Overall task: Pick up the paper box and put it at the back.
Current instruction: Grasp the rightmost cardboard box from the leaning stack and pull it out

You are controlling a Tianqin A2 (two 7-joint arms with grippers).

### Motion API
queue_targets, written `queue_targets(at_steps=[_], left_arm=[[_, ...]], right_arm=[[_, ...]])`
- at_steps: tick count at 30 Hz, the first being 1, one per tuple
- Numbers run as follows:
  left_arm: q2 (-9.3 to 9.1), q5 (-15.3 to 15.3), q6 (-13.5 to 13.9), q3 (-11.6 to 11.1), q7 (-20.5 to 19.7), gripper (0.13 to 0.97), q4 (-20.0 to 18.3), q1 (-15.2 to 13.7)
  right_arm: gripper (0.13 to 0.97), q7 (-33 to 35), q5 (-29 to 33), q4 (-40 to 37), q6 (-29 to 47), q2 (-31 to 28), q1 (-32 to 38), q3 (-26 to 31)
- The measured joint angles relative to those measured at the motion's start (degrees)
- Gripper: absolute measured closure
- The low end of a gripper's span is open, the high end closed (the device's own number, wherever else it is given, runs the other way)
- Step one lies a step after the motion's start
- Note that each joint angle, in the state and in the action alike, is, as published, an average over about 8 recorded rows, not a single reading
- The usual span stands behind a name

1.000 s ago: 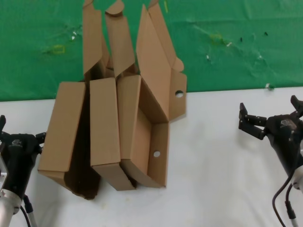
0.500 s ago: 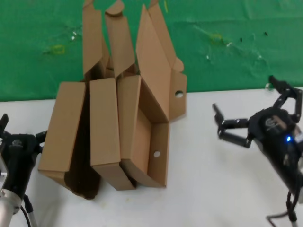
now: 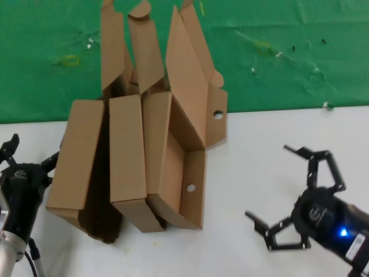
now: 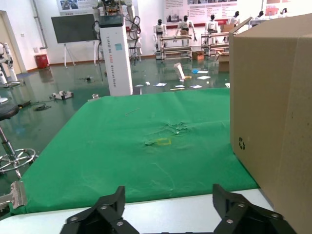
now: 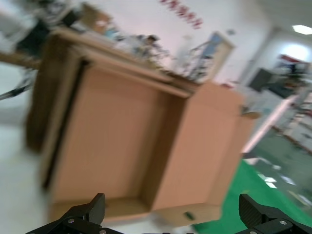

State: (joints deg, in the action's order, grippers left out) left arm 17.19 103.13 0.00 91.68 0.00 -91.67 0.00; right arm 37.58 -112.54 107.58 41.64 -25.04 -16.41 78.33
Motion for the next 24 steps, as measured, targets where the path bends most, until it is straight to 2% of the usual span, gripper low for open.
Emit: queue_targets(at_steps=[5, 9, 10, 17, 24], left_arm=[[0.0, 0.0, 0.0, 0.0, 0.0, 0.493, 0.0, 0.0], [0.0, 0.0, 0.0, 0.0, 0.0, 0.493, 0.0, 0.0], [0.0, 0.0, 0.0, 0.0, 0.0, 0.52, 0.0, 0.0], [0.0, 0.0, 0.0, 0.0, 0.0, 0.713, 0.0, 0.0], [0.0, 0.0, 0.0, 0.0, 0.0, 0.826, 0.0, 0.0]], right_arm=[[0.129, -0.27, 1.86, -2.22, 2.84, -5.3, 1.22, 3.25], [0.129, -1.36, 3.58, -3.69, 4.14, -7.87, 3.47, 7.33], [0.129, -1.7, 4.05, -4.02, 4.28, -8.26, 4.19, 8.45], [0.14, -3.87, 6.58, -5.52, 3.93, -8.54, 9.31, 15.45], [0.173, -5.59, 8.31, -6.38, 2.75, -7.41, 13.54, 20.73]])
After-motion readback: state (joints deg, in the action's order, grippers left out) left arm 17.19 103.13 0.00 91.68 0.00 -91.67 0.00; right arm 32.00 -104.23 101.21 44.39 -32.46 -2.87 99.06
